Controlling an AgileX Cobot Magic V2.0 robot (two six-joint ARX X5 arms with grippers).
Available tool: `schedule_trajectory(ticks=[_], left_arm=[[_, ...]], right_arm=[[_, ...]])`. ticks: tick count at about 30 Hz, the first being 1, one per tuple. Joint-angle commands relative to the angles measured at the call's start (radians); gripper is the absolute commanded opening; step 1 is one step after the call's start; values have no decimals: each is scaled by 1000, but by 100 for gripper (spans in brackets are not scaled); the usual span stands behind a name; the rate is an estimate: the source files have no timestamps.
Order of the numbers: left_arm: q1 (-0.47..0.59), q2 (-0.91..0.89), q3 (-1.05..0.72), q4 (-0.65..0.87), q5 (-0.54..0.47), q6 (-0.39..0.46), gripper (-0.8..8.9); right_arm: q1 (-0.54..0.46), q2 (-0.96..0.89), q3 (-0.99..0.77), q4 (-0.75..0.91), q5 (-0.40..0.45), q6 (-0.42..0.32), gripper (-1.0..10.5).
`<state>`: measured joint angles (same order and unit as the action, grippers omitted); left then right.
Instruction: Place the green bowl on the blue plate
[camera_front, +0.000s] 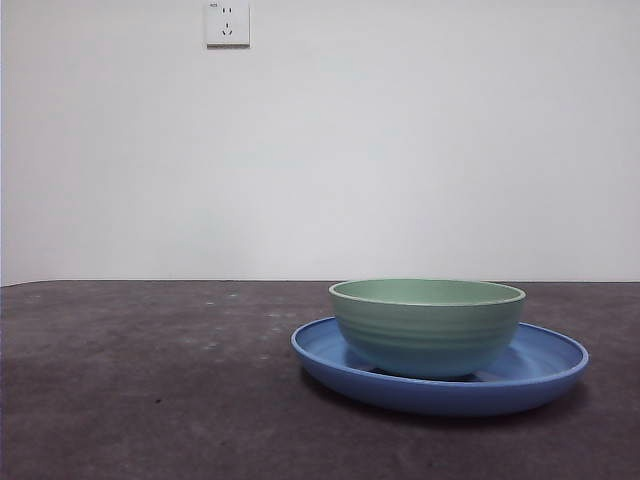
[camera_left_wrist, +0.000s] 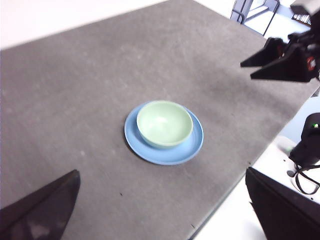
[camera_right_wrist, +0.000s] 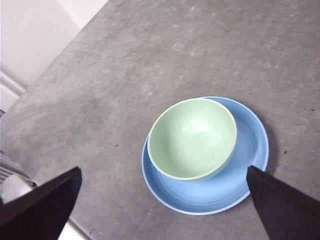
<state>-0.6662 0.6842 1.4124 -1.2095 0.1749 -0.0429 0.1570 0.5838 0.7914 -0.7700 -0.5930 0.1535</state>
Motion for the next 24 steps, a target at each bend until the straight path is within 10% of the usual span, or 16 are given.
schedule_trajectory(ticks=[1, 24], left_arm=[[-8, -34, -60, 42, 3, -56, 532], [-8, -144, -380, 264, 9, -123, 531]], right_arm=[[5, 2, 19, 6, -19, -4, 605], [4, 65, 19, -18, -17, 69, 605]])
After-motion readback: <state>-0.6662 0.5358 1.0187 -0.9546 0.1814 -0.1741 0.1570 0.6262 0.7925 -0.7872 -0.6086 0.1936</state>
